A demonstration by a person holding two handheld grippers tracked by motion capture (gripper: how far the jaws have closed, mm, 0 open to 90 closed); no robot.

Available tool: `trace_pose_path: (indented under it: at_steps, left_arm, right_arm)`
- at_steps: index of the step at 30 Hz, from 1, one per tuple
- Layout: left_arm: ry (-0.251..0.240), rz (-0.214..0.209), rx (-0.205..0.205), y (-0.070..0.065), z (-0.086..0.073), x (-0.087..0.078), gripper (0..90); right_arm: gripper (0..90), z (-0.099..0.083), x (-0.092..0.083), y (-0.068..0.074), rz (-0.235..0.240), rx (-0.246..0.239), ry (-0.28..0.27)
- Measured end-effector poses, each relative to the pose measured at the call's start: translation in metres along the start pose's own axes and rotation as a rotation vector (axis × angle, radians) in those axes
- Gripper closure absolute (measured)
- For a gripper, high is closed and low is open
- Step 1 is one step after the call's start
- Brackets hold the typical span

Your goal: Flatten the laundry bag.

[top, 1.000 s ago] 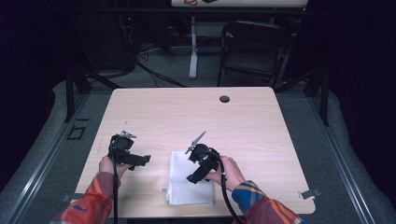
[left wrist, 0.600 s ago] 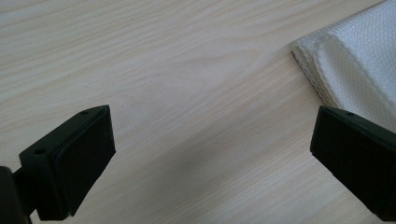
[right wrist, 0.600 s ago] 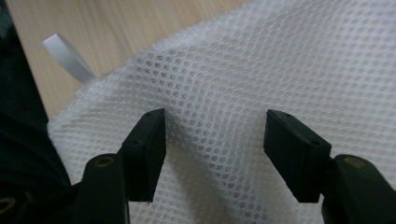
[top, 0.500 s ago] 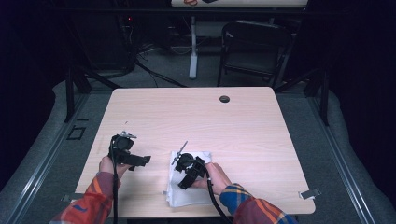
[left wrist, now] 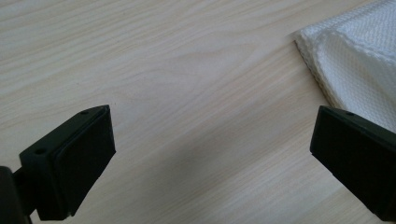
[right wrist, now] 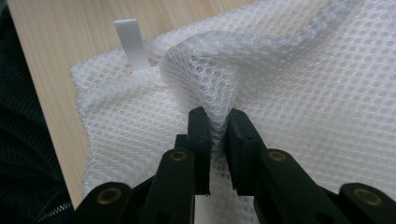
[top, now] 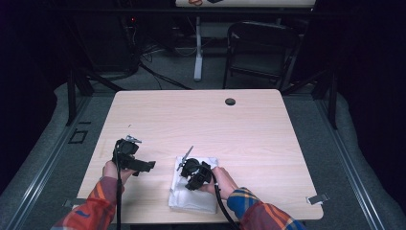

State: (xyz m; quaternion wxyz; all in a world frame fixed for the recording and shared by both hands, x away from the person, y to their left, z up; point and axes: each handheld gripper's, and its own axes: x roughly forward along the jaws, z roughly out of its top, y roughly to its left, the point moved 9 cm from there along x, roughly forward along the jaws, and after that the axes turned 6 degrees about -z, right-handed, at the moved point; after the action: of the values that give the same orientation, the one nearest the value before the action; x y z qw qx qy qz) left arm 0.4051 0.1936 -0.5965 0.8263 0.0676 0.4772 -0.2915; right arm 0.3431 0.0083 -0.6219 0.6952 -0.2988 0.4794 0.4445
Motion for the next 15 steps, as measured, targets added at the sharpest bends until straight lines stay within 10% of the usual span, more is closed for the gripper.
trace_pose_path:
  at_steps: [15]
  left_arm:
    - [-0.005,0.009,0.016,-0.005,0.001,-0.001,0.3]
  right_arm:
    - [81.3,0.003,-0.047,-0.006,-0.028,-0.018,-0.143]
